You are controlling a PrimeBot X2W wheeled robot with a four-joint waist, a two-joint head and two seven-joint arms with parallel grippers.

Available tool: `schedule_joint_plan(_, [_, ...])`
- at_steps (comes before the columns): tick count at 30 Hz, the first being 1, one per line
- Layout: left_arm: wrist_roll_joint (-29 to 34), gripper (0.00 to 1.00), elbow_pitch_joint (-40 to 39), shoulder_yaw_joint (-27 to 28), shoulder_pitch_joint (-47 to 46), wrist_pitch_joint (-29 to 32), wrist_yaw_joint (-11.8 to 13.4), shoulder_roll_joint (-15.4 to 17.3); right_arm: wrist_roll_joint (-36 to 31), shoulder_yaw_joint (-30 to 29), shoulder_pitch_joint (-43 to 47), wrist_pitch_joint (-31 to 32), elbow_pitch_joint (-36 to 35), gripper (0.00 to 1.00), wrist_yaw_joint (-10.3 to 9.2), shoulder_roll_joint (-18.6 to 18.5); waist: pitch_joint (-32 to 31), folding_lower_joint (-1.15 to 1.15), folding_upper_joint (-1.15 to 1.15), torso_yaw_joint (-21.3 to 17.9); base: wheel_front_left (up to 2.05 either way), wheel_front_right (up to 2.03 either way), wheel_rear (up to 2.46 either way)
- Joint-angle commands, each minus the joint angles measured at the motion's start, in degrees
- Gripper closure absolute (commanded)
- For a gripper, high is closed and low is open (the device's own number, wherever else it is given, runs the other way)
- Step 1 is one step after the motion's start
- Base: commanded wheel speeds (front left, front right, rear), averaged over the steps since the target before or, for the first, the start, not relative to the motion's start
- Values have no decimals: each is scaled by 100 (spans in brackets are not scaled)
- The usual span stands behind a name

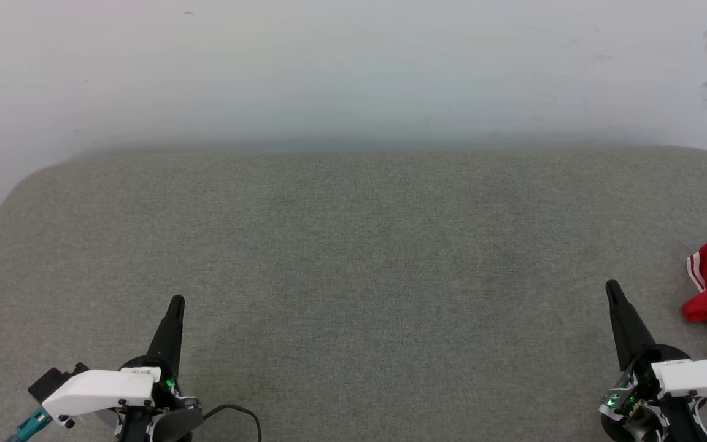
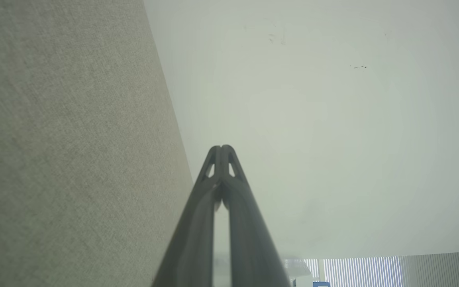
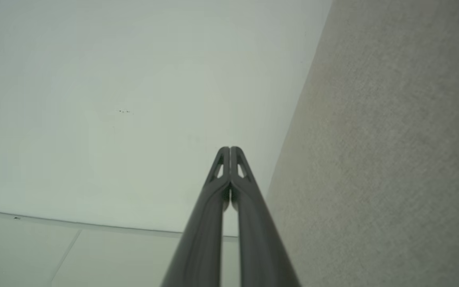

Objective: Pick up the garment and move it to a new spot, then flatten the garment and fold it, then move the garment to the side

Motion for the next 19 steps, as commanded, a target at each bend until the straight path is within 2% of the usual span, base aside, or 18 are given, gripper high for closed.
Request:
schedule_joint_plan(1, [-134,100,1,30,-100,45,-37,-13,149,-15,-117,17,22,100,-1,-7,3,0,0,0,0,0,0])
schedule_joint_plan(12, [-548,100,23,104,-124,157,-75,-46,577,-41,-183,61,125,100,-2,5,20,0,0,-2,0,0,0])
schedule_joint_plan(19, [-516,100,20,99,-117,148,-75,-44,539,-49,-176,71,122,100,-2,13,20,0,0,-2,0,0,0])
